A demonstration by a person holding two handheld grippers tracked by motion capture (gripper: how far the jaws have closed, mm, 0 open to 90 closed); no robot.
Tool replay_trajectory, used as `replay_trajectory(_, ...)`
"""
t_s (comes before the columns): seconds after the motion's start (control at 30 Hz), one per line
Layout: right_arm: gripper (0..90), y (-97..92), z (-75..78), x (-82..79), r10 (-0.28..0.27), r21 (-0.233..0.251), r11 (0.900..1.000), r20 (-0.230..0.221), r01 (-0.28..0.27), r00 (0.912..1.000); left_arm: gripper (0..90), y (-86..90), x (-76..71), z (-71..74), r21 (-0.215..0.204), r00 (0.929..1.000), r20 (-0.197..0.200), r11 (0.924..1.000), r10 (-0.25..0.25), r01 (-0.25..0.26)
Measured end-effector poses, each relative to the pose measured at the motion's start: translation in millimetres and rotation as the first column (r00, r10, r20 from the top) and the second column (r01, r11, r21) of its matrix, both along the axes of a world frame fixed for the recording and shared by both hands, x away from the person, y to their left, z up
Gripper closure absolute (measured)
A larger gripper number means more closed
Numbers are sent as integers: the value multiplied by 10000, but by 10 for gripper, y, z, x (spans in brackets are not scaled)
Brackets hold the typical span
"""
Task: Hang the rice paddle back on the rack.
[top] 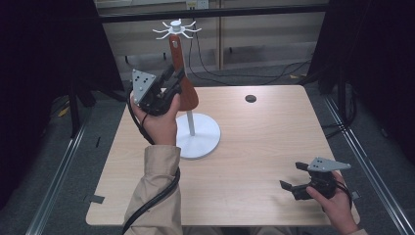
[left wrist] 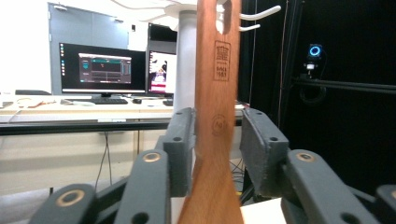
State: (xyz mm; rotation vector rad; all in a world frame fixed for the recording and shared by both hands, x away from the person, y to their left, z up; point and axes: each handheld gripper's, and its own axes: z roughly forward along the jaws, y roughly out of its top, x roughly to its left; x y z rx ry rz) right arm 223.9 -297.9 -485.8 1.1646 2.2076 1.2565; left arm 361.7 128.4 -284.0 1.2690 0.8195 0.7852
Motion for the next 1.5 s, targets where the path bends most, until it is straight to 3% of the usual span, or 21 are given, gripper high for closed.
replay_trajectory(0.4,57,8,5,3,21,-15,10000,5,-21,10000,473,32,-30,-43,156,9999,-84,9998,-106,107)
replay_trajectory(0.43,57,12,7,1,27,1,10000,-20,-27,10000,456,37,-38,-50,300,9999,-98,9995,-77,80)
replay_trajectory(0.57,57,24,10,4,79,-18,10000,-14,-79,10000,356,42,-55,-83,203,9998,-130,9997,-145,147)
replay_trajectory(0.77,57,30,17,7,82,-22,10000,5,-82,10000,278,57,-110,-135,475,9998,-198,9988,-88,97)
replay_trajectory(0.87,57,38,18,17,101,-41,9999,41,-101,9999,244,75,-151,-161,843,9997,-236,9964,-108,127)
replay_trajectory(0.9,57,40,17,18,115,-30,9999,28,-115,9999,238,64,-163,-173,643,9996,-195,9977,-182,194)
replay_trajectory(0.97,58,46,15,20,104,-31,9999,3,-104,9999,220,82,-187,-194,966,9994,-258,9950,-219,243)
replay_trajectory(1.03,57,49,15,20,99,-19,9999,0,-99,10000,209,86,-202,-218,883,9992,-311,9957,-240,266)
replay_trajectory(1.07,57,49,13,19,112,-11,9999,3,-112,9999,203,105,-206,-227,1052,9992,-307,9940,-270,301)
replay_trajectory(1.2,57,36,10,17,87,-50,9999,-2,-87,10000,186,114,-228,-286,816,9985,-480,9963,-244,283)
replay_trajectory(1.5,57,39,13,37,98,20,10000,35,-98,9999,164,163,-303,-449,1014,9960,-823,9940,-335,418)
